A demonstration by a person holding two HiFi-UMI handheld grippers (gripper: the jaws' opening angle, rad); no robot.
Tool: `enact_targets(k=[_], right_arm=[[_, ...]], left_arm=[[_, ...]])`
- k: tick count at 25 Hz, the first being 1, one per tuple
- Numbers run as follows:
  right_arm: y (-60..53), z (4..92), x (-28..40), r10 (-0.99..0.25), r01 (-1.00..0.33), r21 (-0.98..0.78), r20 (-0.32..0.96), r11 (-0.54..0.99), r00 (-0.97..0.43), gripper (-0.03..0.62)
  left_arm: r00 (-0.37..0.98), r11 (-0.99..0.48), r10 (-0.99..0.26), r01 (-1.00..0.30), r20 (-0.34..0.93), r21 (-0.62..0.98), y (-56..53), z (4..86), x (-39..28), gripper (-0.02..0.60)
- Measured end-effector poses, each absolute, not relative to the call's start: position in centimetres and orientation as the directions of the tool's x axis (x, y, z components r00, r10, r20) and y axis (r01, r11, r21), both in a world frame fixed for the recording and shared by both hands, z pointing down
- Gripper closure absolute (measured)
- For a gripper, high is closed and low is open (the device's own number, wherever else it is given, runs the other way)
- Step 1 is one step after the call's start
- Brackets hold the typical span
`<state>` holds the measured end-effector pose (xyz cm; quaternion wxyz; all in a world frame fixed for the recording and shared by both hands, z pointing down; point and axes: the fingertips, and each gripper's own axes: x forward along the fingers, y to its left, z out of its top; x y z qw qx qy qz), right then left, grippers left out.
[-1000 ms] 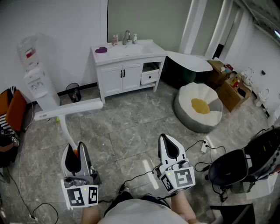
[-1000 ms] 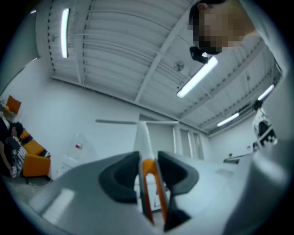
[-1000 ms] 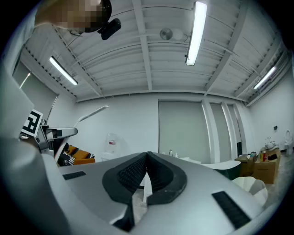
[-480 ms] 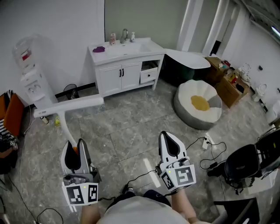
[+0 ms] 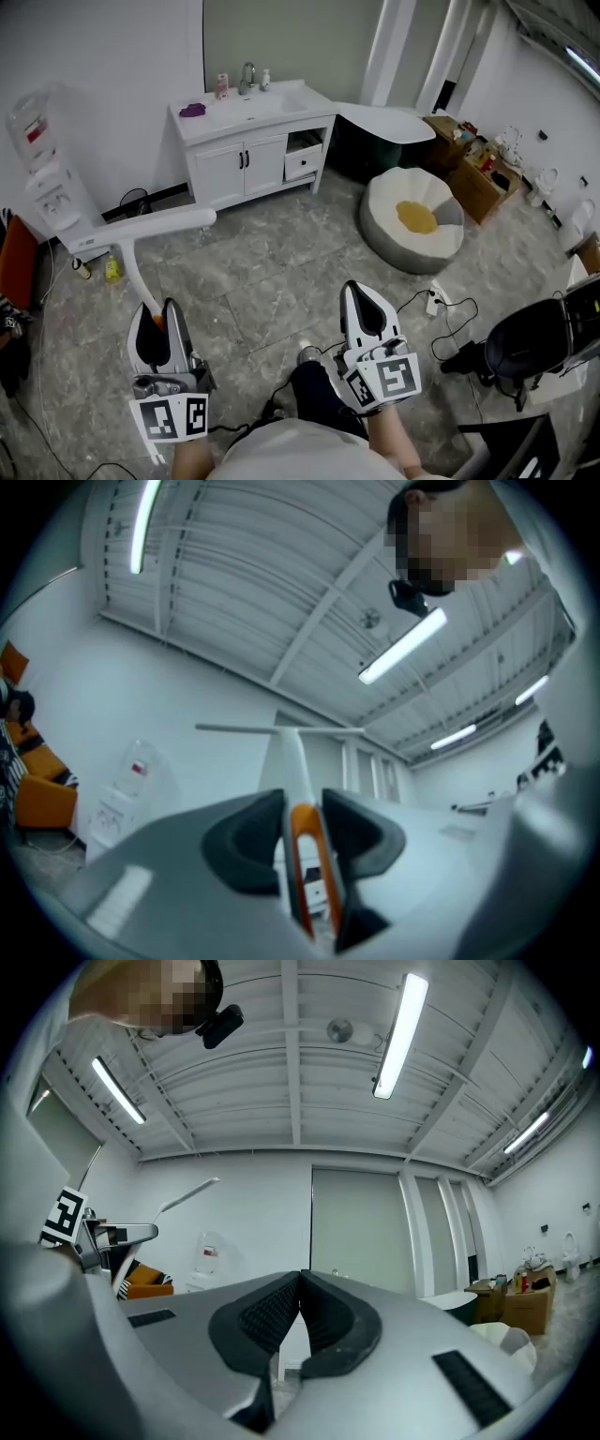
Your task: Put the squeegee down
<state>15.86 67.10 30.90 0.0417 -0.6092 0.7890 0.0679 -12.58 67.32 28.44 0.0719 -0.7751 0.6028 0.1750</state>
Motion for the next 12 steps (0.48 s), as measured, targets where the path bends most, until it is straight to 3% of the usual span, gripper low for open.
enact_targets(k=[12], right_arm=[[52.0,32.0,18.2,-0.939,-0.948,0.034,-0.131,0.317,-0.319,0.592]], left_arm=[[0.161,-0.206,-0.926,-0.973,-0.342,0.100,54.2,28.7,-10.1,0.449]])
